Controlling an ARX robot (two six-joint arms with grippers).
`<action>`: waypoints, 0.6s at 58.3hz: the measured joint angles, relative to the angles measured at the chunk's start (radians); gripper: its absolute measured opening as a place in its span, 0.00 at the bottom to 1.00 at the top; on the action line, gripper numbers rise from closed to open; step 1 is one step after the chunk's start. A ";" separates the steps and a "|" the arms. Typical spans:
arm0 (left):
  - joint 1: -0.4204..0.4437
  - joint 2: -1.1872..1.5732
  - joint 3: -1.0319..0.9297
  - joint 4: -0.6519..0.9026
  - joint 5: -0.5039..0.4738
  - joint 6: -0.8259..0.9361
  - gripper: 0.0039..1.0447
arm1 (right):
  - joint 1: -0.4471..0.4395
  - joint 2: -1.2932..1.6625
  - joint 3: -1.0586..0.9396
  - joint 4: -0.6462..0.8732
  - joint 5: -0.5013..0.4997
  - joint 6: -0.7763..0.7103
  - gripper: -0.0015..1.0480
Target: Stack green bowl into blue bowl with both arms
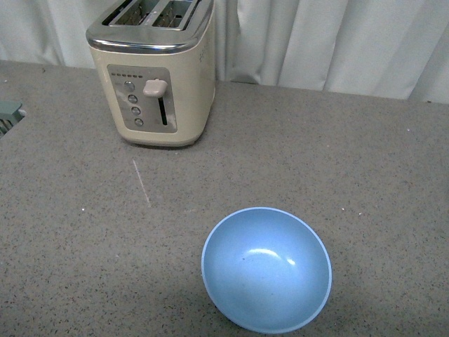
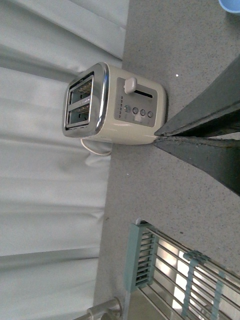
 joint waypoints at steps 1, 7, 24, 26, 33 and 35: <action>0.000 -0.001 0.000 0.000 0.000 0.000 0.04 | 0.000 0.000 0.000 0.000 0.000 0.000 0.91; 0.000 -0.003 0.000 -0.002 0.000 0.000 0.04 | 0.000 0.000 0.000 0.000 0.000 0.000 0.91; 0.000 -0.003 0.000 -0.002 0.000 0.001 0.04 | 0.000 0.000 0.000 0.000 0.000 0.000 0.91; 0.000 -0.003 0.000 -0.002 0.000 0.001 0.04 | 0.000 0.000 0.000 0.000 0.000 0.000 0.91; 0.000 -0.003 0.000 -0.002 0.000 0.001 0.04 | 0.000 0.000 0.000 0.000 0.000 0.000 0.91; 0.000 -0.003 0.000 -0.002 0.000 0.001 0.04 | 0.000 0.000 0.000 0.000 0.000 0.000 0.91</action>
